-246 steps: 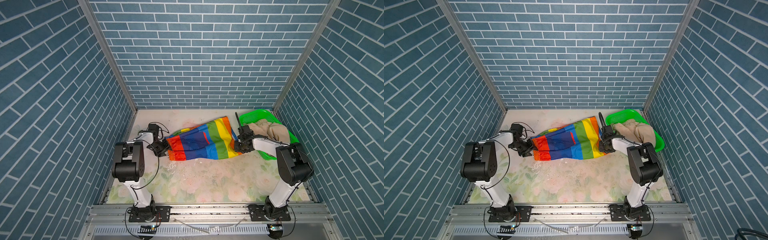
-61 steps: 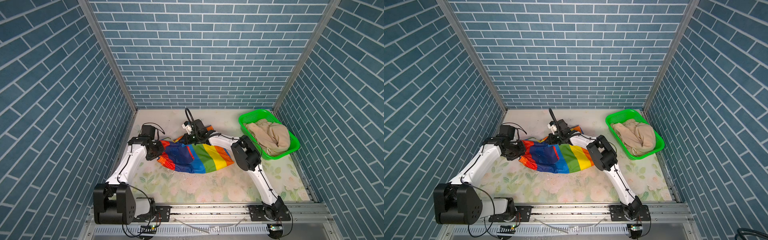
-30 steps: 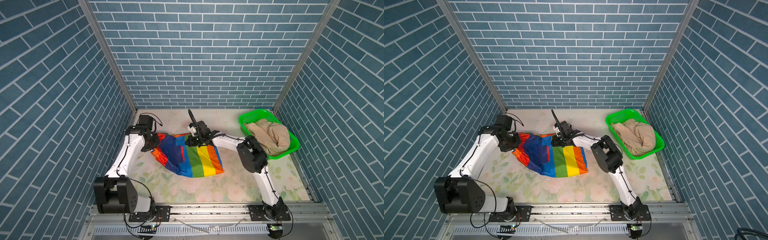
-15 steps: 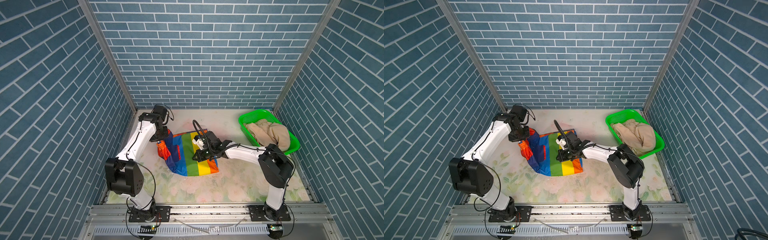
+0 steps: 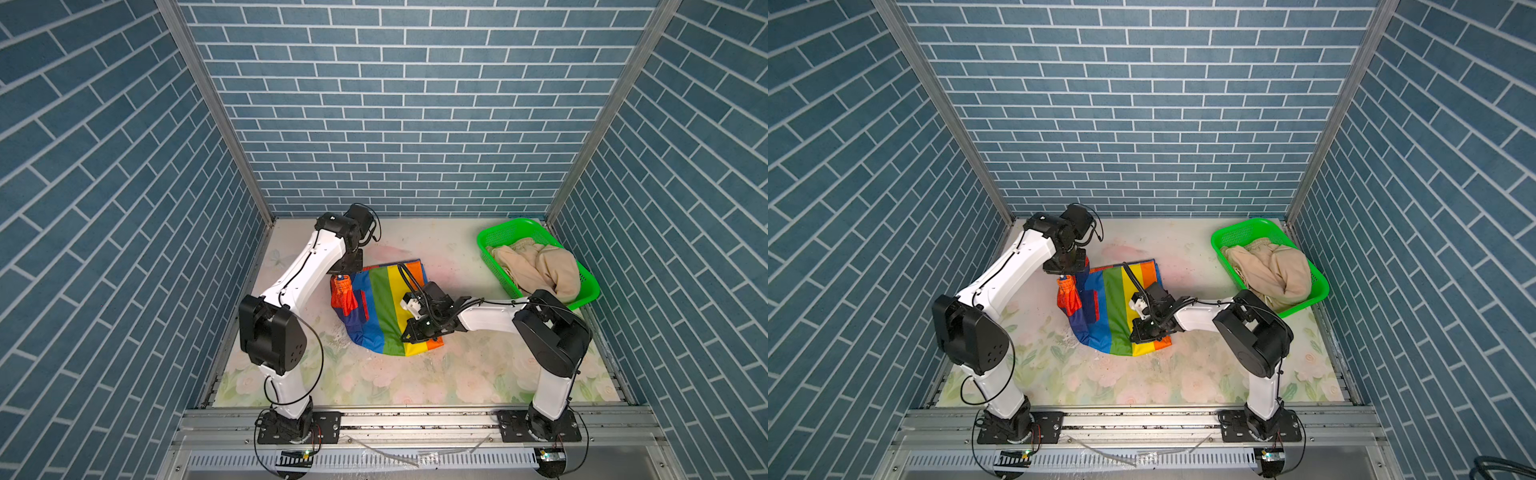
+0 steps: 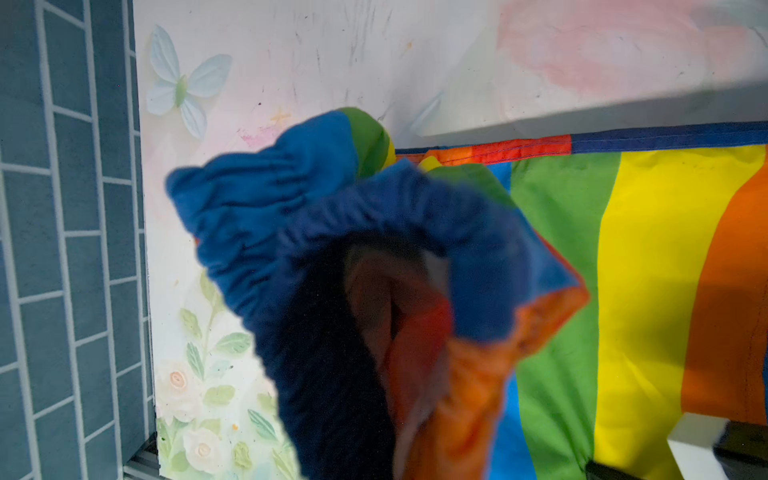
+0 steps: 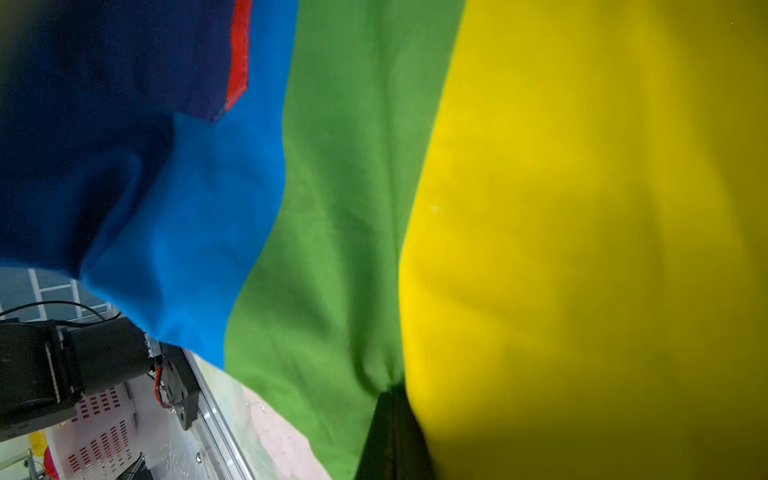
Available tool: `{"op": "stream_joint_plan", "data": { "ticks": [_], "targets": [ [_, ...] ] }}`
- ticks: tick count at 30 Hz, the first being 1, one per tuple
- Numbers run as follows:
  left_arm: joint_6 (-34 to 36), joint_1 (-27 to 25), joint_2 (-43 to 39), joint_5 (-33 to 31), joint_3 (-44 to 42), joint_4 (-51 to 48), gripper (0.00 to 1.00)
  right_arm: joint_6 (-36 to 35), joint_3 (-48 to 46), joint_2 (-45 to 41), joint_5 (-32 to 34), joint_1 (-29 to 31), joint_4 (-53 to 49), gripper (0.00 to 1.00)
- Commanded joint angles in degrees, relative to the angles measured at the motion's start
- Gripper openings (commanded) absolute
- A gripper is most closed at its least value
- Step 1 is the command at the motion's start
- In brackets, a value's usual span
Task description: Fold and stack the shorts
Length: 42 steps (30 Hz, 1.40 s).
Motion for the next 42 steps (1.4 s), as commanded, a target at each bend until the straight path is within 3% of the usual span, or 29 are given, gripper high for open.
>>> {"op": "stream_joint_plan", "data": {
  "ticks": [1,7,11,15,19,22,27,33,36,42],
  "targets": [
    [-1.3,-4.0,3.3,-3.2,2.6,-4.0,0.11,2.6,-5.4,-2.6,0.0,-0.8,0.2,0.0],
    [-2.2,-8.7,8.4,-4.7,3.6,-4.5,0.11,7.8,-12.5,-9.5,-3.4,-3.7,8.4,0.0],
    [-2.9,-10.0,9.8,-4.9,2.7,-3.1,0.11,8.4,-14.8,-10.6,-1.8,-3.9,5.5,0.0],
    [-3.0,-10.5,11.2,-4.8,2.6,-2.6,0.11,10.6,-20.7,-14.6,-2.0,-3.8,8.8,0.0],
    [-3.0,-10.6,12.1,-4.8,1.9,-2.0,0.11,10.4,-23.4,-18.4,2.3,-5.1,3.0,0.0],
    [-3.0,-10.7,12.2,-4.8,1.0,-1.6,0.1,12.0,-26.9,-20.7,0.4,-7.5,5.6,0.0],
    [-3.0,-10.7,11.6,-5.1,0.2,-1.4,0.1,10.2,-25.4,-30.2,-1.0,-10.2,2.0,0.0],
    [-3.1,-11.1,11.1,-4.9,1.5,-1.9,0.1,7.1,-22.1,-41.1,4.0,-12.9,-3.4,0.0],
    [-3.5,-11.8,11.3,-4.5,3.5,-2.5,0.1,7.8,-23.1,-40.1,5.1,-13.2,-0.8,0.0],
    [-4.0,-13.3,14.4,-5.5,10.9,-6.3,0.11,11.8,-27.1,-28.5,3.3,-13.5,7.7,0.0]
  ]
}}
